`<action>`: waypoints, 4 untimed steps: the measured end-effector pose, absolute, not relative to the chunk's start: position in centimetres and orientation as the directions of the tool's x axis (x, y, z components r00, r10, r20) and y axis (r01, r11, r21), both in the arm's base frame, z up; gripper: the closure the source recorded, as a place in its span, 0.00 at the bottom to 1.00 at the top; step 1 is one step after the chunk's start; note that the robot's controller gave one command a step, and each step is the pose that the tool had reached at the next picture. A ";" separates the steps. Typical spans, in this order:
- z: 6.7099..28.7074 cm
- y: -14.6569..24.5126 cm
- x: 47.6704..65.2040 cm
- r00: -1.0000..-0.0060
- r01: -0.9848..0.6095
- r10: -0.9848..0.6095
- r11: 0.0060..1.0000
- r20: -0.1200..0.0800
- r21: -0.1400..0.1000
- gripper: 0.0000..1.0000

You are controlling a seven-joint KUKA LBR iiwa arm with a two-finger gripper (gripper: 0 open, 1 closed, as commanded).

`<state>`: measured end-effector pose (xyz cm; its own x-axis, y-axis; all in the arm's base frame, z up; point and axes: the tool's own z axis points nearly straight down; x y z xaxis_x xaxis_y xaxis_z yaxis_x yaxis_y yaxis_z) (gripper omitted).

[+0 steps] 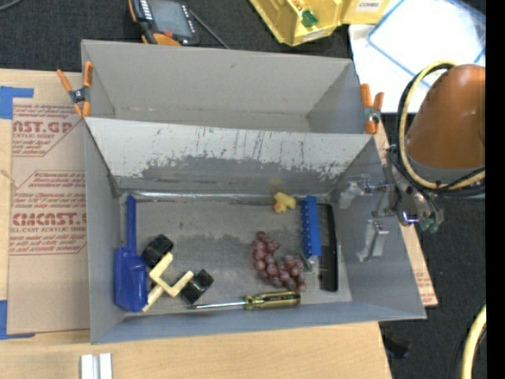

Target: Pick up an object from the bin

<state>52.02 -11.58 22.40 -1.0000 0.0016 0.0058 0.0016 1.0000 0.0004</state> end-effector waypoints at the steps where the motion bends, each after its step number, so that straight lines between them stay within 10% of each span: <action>1: 22.9 -11.5 52.2 -1.000 0.000 0.000 1.000 -0.002 -0.001 0.00; 2: 33.4 -12.3 55.5 -1.000 0.008 0.008 1.000 -0.009 -0.001 0.00; 3: 42.6 -12.3 56.3 -0.949 -0.315 -0.315 0.949 0.003 0.003 0.00; 4: 42.8 -11.2 56.3 -0.942 -0.335 -0.336 0.942 -0.015 -0.009 0.00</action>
Offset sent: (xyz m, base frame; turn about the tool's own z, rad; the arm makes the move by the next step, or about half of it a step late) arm 0.0323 -0.0078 0.1071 0.0083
